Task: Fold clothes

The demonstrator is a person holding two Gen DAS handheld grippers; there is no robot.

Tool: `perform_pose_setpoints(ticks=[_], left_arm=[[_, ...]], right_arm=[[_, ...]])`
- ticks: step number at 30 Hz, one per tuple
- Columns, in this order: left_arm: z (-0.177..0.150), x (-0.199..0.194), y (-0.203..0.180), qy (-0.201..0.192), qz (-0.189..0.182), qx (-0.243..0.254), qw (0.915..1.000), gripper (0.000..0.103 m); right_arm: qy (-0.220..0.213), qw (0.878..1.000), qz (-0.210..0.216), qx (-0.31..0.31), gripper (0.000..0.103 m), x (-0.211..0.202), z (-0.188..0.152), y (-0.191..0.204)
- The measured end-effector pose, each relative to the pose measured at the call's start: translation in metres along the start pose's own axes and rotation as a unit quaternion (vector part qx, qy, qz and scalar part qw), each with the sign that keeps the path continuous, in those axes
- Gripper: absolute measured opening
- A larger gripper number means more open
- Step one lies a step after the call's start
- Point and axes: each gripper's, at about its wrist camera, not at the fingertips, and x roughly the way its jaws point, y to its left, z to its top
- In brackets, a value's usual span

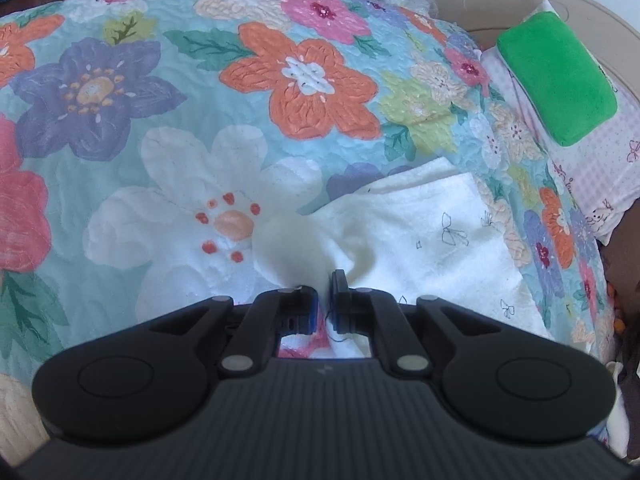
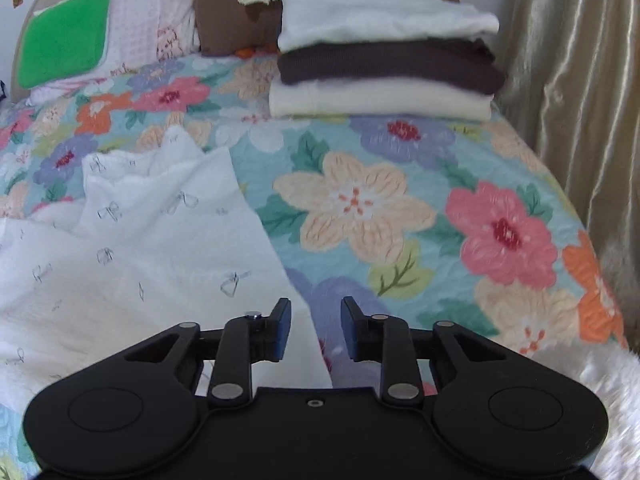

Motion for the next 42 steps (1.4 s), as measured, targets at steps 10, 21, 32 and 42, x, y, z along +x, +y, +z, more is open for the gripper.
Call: perform_pose_setpoints(ticks=[10,21,32,42], left_arm=[[-0.008,-0.058,-0.039,-0.003,-0.041,0.098,0.9943,0.032],[-0.122,0.011,-0.247,0.089,-0.221,0.36,0.902,0.032],[-0.179,0.072,-0.311,0.159,-0.279,0.432,0.8429,0.041],[-0.205,0.052,-0.299,0.084,-0.277,0.465,0.8367,0.005]], right_arm=[[0.088,0.973,0.206,-0.058,0.055,0.085,0.084,-0.006],[0.148,0.947,0.286,0.005,0.05,0.164,0.073,-0.002],[0.093,0.953,0.29,0.006,0.01,0.143,0.082,-0.009],[0.035,0.944,0.303,-0.125,0.012,0.111,0.075,0.021]])
